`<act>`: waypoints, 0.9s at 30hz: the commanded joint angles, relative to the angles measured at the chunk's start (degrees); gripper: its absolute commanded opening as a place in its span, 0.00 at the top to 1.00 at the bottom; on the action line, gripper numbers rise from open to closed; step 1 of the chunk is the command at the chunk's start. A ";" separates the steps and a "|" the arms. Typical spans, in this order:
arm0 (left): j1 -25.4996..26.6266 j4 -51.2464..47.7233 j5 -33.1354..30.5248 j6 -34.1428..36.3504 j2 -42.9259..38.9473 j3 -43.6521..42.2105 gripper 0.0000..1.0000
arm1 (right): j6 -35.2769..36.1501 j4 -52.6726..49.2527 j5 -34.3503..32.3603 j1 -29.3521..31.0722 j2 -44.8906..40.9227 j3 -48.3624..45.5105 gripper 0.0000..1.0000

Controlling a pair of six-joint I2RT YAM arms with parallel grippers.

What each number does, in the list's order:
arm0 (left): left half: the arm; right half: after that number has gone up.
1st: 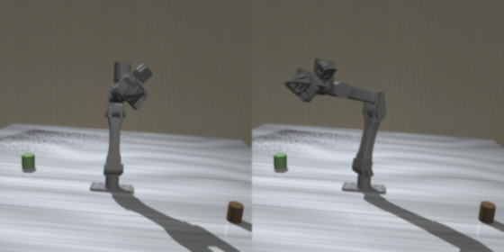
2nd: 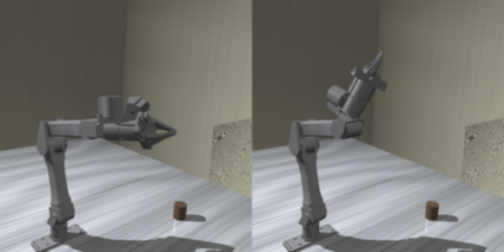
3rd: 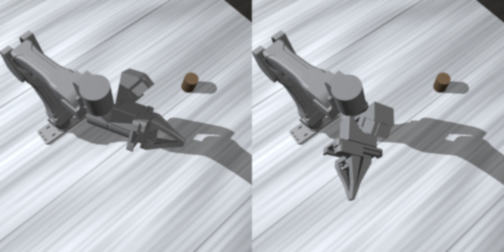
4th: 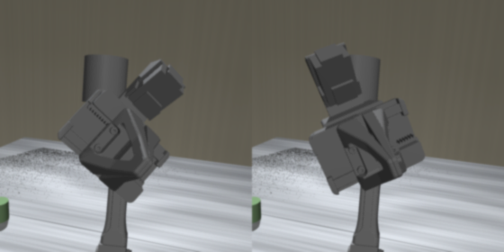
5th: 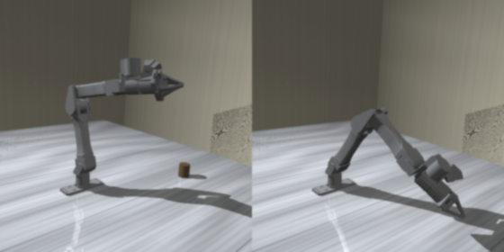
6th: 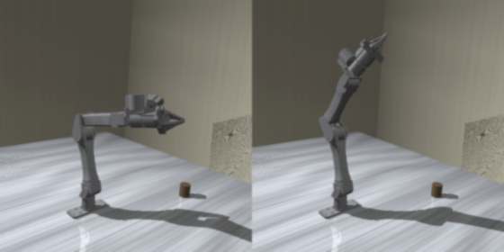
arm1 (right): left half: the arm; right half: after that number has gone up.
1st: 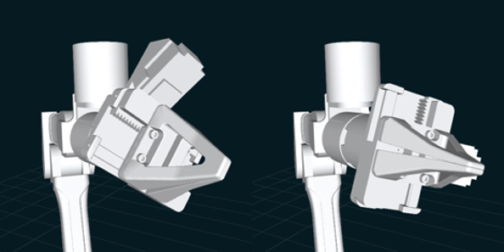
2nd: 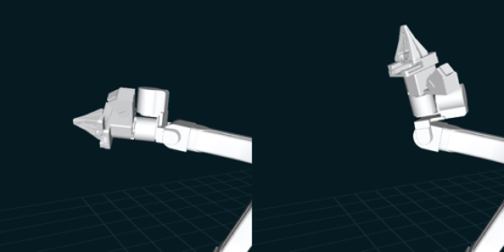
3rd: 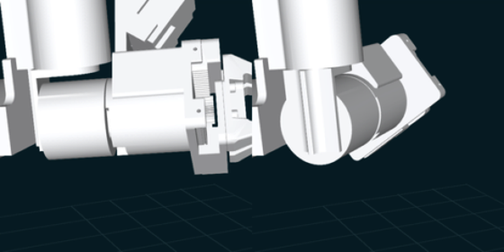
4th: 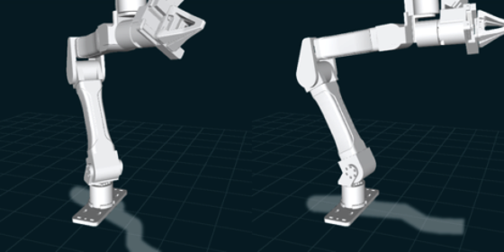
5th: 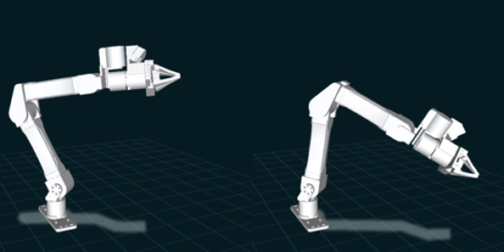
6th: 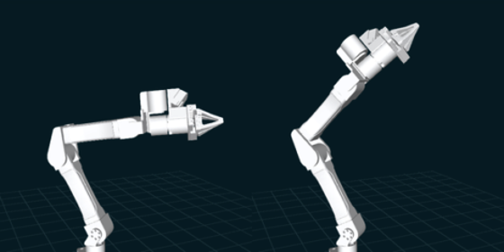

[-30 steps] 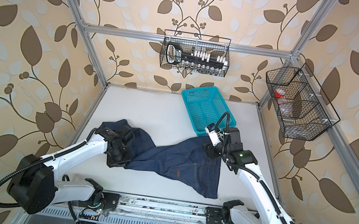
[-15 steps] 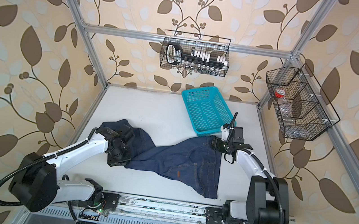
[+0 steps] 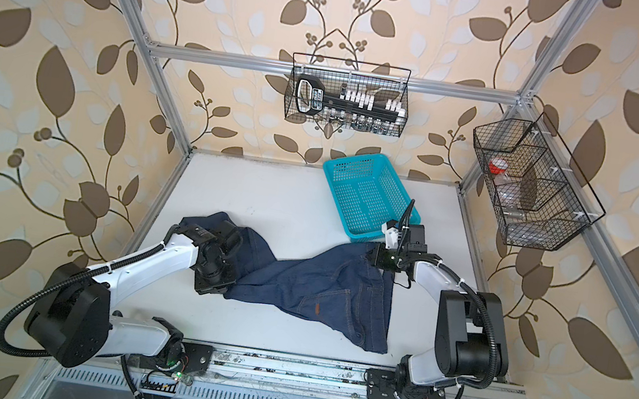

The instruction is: Fold and stack the trousers

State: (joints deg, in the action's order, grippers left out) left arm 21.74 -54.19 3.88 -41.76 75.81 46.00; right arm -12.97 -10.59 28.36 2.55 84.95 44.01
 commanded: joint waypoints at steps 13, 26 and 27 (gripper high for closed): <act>-9.46 -1.77 -6.94 2.60 2.06 19.34 1.00 | 3.64 -17.51 4.81 -3.34 -20.30 21.71 0.99; -20.83 -9.96 -2.26 9.42 3.74 42.65 1.00 | -4.28 -12.71 13.50 -3.37 -11.17 41.97 0.99; -20.58 -9.38 0.04 8.72 2.38 40.39 1.00 | -3.59 -14.94 13.37 -3.09 -12.39 40.79 0.99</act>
State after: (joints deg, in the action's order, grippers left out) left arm 1.78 -58.30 2.07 -34.15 79.94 87.50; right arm -17.72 -22.61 40.56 -0.19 75.07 82.96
